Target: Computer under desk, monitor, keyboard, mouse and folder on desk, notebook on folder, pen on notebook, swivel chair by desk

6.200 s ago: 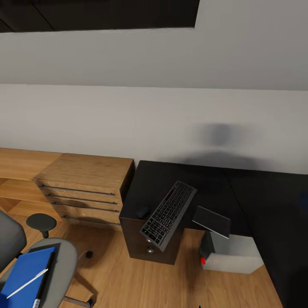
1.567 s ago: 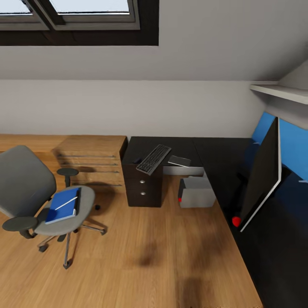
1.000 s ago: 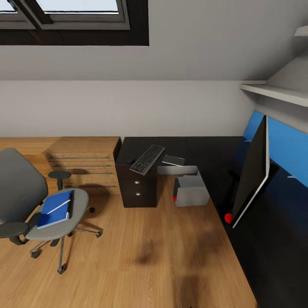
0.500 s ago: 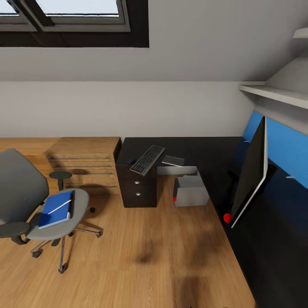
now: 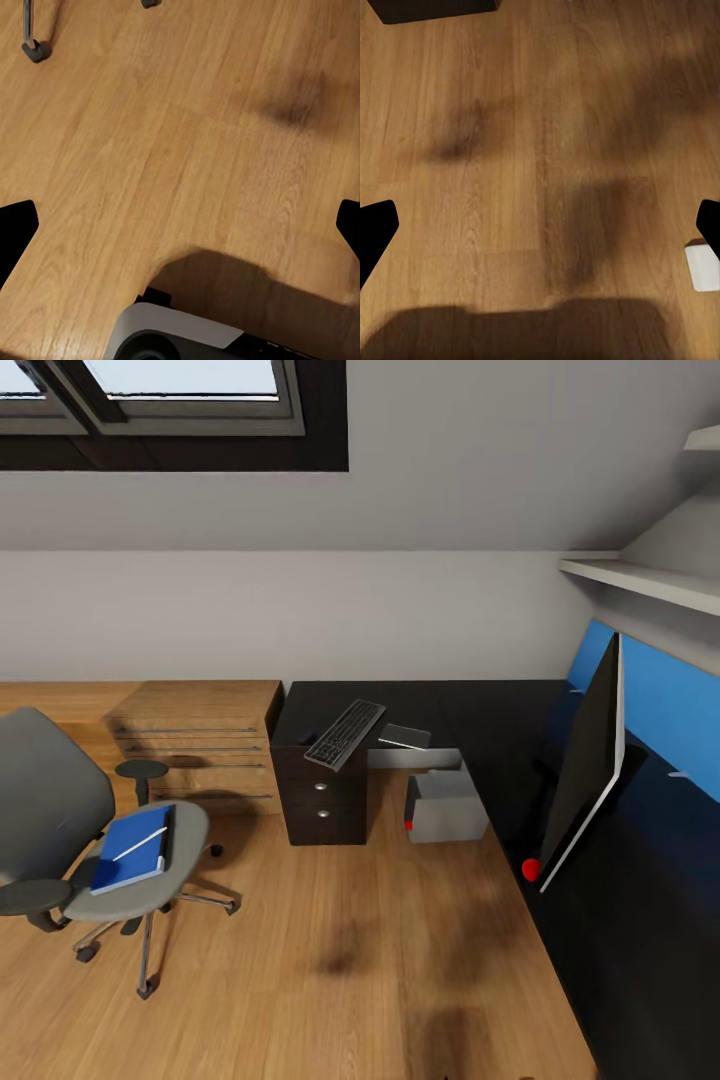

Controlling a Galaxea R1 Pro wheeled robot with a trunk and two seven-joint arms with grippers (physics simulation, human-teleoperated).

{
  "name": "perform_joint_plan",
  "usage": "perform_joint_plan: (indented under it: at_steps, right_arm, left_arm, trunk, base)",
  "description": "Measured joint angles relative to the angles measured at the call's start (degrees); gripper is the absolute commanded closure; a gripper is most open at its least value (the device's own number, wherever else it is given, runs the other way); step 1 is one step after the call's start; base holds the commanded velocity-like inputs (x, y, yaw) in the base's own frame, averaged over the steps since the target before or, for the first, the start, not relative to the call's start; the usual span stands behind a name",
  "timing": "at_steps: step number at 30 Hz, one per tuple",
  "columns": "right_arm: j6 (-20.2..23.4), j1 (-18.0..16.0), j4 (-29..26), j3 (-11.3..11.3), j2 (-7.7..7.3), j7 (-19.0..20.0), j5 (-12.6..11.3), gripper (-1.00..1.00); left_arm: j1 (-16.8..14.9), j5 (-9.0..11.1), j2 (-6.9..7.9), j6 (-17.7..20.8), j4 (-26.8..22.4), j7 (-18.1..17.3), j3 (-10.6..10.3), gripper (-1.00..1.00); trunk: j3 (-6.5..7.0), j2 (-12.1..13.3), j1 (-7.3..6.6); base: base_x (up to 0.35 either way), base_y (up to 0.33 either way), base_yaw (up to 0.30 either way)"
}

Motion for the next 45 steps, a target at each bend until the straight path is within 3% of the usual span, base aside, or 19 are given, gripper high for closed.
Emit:
perform_joint_plan:
  at_steps: [26,45]
  right_arm:
    - [0.0,0.0,0.0,0.0,-0.01,0.0,0.1,-1.00]
    - [0.0,0.0,0.0,0.0,0.06,-0.2,0.0,-1.00]
  left_arm:
    - [0.0,0.0,0.00,-0.1,0.0,0.0,0.0,-1.00]
    - [0.0,0.0,0.00,0.0,0.0,0.0,0.0,-1.00]
  trunk:
    - [0.00,0.0,0.00]
    - [0.00,0.0,0.01]
  base:
    - [-0.005,0.000,0.000]
    - [-0.228,0.000,0.000]
